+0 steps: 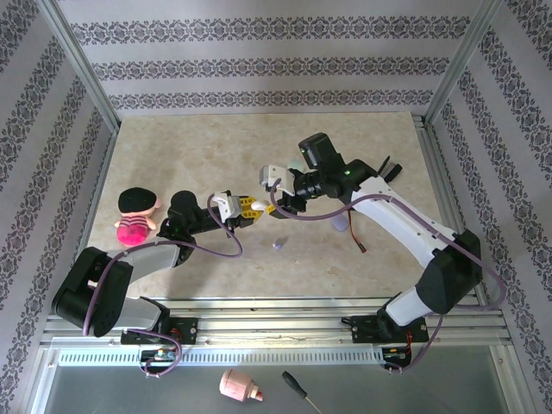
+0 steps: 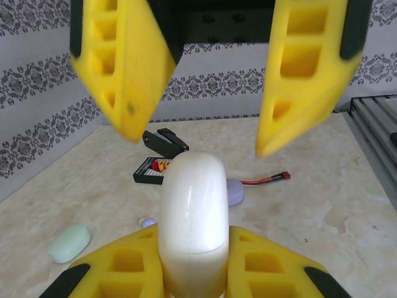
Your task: Insert wireless bluetooth earbuds into charging case
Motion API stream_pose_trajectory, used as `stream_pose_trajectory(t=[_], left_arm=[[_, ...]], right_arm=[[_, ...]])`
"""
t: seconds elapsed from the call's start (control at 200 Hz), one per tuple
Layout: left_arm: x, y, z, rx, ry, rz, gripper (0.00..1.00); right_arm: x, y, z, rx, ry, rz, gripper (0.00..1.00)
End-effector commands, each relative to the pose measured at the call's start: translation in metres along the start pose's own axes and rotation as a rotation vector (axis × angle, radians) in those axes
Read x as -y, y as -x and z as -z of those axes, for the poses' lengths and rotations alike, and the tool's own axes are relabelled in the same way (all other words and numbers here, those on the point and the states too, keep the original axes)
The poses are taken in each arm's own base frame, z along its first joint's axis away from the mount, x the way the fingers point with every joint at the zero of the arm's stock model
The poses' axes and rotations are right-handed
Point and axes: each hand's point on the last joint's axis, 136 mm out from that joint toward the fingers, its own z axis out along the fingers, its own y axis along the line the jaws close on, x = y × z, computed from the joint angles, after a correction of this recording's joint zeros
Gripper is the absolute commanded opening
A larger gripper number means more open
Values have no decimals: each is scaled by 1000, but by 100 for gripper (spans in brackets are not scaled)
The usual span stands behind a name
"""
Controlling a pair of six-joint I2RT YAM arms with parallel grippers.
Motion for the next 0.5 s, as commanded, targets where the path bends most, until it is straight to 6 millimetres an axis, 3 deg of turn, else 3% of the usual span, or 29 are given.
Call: stream_pose_trajectory(t=[0.0,0.345,0.5], left_arm=[[5,15,1,38,-34,3,1],[1,14,0,30,-15,10,2],[-5,14,1,27,25,16,29]], right_arm=[[-6,5,-8,3,63,37,53],[-7,-1,-14,-22,82,17,20],[4,2,-12,18,21,-30,19]])
